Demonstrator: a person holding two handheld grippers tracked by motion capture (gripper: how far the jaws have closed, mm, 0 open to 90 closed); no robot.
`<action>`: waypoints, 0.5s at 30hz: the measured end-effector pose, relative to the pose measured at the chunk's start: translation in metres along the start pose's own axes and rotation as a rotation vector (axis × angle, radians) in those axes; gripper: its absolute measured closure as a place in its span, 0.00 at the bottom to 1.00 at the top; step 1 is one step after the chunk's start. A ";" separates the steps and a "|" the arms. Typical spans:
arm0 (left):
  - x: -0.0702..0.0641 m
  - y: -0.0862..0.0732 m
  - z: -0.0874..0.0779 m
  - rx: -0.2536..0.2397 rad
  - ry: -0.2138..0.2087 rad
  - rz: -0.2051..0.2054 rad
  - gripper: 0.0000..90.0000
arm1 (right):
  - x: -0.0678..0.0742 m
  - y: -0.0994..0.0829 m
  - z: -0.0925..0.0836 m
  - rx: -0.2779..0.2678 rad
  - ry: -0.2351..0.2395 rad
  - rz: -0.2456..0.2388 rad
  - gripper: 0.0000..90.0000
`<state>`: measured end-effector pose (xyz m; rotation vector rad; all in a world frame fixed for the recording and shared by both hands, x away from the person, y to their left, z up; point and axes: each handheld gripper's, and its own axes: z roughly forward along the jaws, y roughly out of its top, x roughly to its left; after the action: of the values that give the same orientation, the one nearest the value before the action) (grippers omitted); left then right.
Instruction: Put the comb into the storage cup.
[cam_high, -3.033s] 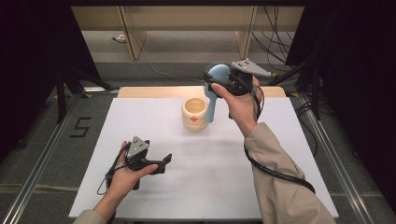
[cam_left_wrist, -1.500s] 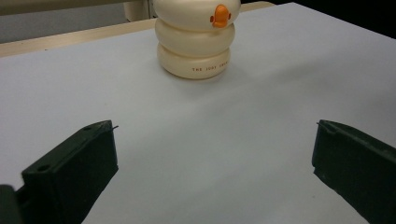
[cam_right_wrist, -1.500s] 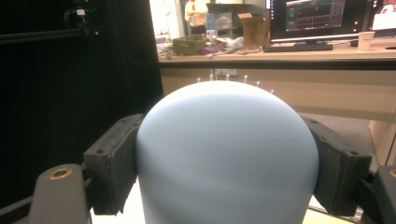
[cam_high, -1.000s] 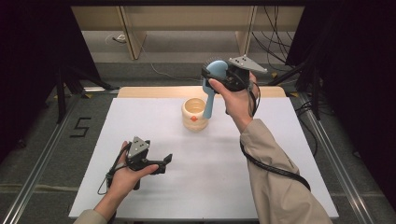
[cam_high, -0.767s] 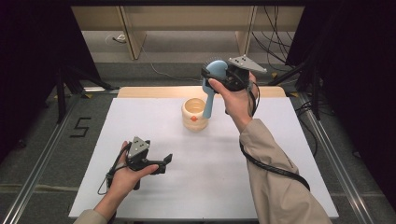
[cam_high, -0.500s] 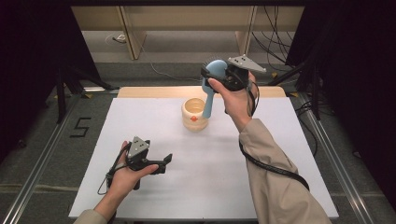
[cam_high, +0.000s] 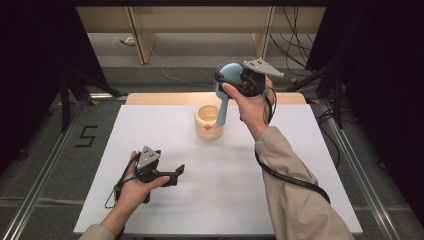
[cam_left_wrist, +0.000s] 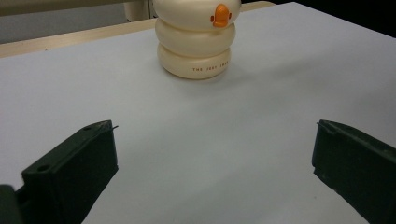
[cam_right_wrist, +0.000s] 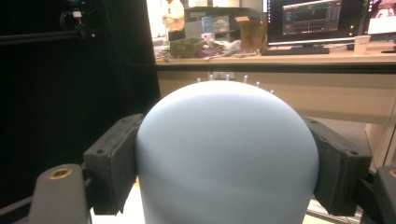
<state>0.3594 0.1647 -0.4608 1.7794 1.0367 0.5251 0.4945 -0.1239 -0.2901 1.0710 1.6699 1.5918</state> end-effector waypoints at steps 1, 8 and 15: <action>0.000 0.000 0.000 0.000 -0.001 0.000 0.00 | 0.000 0.000 0.000 0.002 -0.002 -0.001 0.24; 0.000 0.000 0.000 0.002 -0.001 0.003 0.00 | 0.000 0.001 0.002 -0.006 -0.003 -0.003 0.24; 0.000 0.000 0.000 -0.003 -0.002 0.001 0.00 | 0.003 0.003 0.005 -0.008 -0.002 -0.005 0.24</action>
<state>0.3593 0.1648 -0.4602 1.7776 1.0337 0.5253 0.4978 -0.1193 -0.2875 1.0633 1.6620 1.5932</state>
